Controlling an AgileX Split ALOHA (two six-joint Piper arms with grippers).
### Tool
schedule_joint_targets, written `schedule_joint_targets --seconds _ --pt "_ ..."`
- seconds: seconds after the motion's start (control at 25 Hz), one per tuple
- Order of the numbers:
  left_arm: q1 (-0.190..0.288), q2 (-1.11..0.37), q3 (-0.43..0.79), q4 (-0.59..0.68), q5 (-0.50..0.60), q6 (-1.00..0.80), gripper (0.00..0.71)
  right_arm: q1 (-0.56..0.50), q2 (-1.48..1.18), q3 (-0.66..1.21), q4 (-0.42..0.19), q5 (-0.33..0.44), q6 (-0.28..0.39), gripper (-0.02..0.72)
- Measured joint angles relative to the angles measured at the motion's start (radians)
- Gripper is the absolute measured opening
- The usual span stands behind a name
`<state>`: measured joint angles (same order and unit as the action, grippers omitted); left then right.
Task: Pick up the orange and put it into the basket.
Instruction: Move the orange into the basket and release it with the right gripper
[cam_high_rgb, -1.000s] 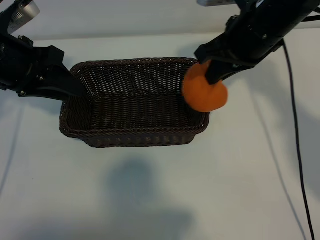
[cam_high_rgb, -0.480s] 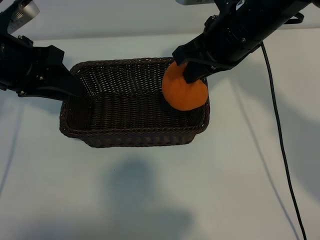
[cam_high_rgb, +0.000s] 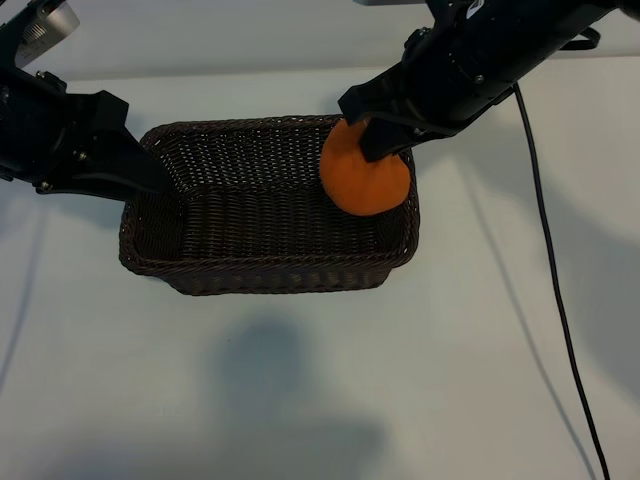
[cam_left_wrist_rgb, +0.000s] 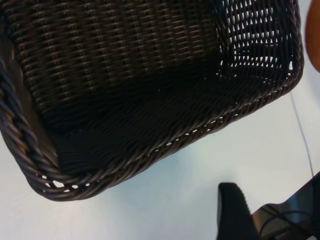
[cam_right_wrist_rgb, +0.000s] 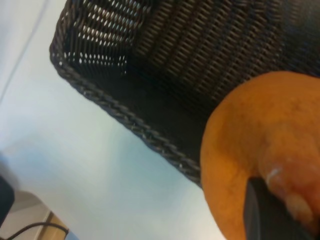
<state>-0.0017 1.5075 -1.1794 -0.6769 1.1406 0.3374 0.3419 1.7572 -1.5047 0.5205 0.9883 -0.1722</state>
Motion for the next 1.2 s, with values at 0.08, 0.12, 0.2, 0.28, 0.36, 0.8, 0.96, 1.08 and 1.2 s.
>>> schedule_joint_targets --seconds 0.08,0.12,0.2,0.28,0.36,0.8,0.96,1.08,1.2 --pt "0.0 0.0 0.0 0.0 0.0 0.0 0.42 0.0 0.013 0.0 0.005 -0.014 0.0 0.064" --pt "0.0 0.0 0.0 0.0 0.0 0.0 0.42 0.0 0.022 -0.004 0.005 -0.014 0.0 0.064" --pt "0.0 0.0 0.0 0.0 0.0 0.0 0.42 0.0 0.046 -0.026 0.008 -0.012 0.0 0.064" --pt "0.0 0.0 0.0 0.0 0.0 0.0 0.42 0.001 0.071 -0.049 0.016 -0.013 0.0 0.064" --pt "0.0 0.0 0.0 0.0 0.0 0.0 0.42 0.008 0.094 -0.068 0.022 -0.018 0.0 0.064" --pt "0.0 0.0 0.0 0.0 0.0 0.0 0.42 0.038 0.222 -0.092 0.014 -0.027 -0.004 0.064" --pt "0.0 0.0 0.0 0.0 0.0 0.0 0.42 0.038 0.254 -0.092 0.009 -0.039 -0.012 0.064" --pt "0.0 0.0 0.0 0.0 -0.001 0.004 0.42 0.038 0.256 -0.093 0.009 -0.051 -0.018 0.064" --pt "0.0 0.0 0.0 0.0 -0.001 0.005 0.42 0.038 0.256 -0.095 -0.002 -0.062 -0.028 0.064"
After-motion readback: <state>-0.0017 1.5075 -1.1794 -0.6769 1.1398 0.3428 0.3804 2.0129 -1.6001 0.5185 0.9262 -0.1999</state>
